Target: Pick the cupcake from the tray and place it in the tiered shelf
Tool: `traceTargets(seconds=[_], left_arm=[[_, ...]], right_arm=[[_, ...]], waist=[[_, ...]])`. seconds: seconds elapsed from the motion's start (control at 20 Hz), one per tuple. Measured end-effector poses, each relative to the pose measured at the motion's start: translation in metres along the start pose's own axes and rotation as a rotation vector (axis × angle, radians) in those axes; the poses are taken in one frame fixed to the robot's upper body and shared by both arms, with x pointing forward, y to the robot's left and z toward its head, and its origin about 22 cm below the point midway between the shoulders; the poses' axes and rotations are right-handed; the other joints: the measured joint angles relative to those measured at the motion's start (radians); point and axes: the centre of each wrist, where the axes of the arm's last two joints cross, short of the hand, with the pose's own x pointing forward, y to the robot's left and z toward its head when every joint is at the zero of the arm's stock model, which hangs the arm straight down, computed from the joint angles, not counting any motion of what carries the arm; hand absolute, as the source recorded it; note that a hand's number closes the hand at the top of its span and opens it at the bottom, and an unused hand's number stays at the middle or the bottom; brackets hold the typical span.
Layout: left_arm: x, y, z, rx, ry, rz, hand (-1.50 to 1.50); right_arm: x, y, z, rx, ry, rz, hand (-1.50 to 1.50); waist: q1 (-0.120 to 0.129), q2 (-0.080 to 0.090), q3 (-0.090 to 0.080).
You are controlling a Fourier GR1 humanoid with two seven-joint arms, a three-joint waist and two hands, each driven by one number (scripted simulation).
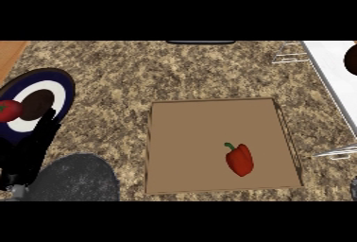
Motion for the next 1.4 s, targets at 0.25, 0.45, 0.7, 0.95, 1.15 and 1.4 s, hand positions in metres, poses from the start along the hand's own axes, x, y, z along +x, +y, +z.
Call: traceTargets(seconds=[0.25,0.45,0.7,0.95,1.15,1.4], left_arm=[[-0.004,-0.003,-0.003,0.007,-0.002,-0.001,0.00],[-0.001,0.004,-0.004,0.007,0.008,-0.002,0.00],[-0.002,0.005,0.000,0.015,0.015,-0.003,0.00],[-0.008,0.004,0.006,0.022,0.022,-0.002,0.00],[-0.013,0.008,0.009,0.025,0.034,0.005,0.00],[-0.014,0.012,0.010,0.047,0.050,0.000,0.00]], right_arm=[[-0.003,-0.020,0.005,0.020,0.026,-0.164,-1.50],[-0.005,-0.057,0.016,-0.022,0.017,-0.309,-1.50],[-0.017,-0.109,0.035,-0.092,-0.002,-0.451,-1.50],[-0.042,-0.160,0.060,-0.189,0.012,-0.493,-1.50],[-0.065,-0.193,0.077,-0.222,0.029,-0.494,-1.50],[-0.096,-0.225,0.101,-0.209,0.027,-0.484,-1.50]], waist=[[-0.005,-0.001,0.000],[-0.011,-0.005,0.000],[-0.014,-0.007,-0.001],[-0.023,-0.013,-0.002],[-0.036,-0.023,-0.004],[-0.058,-0.037,-0.006]])
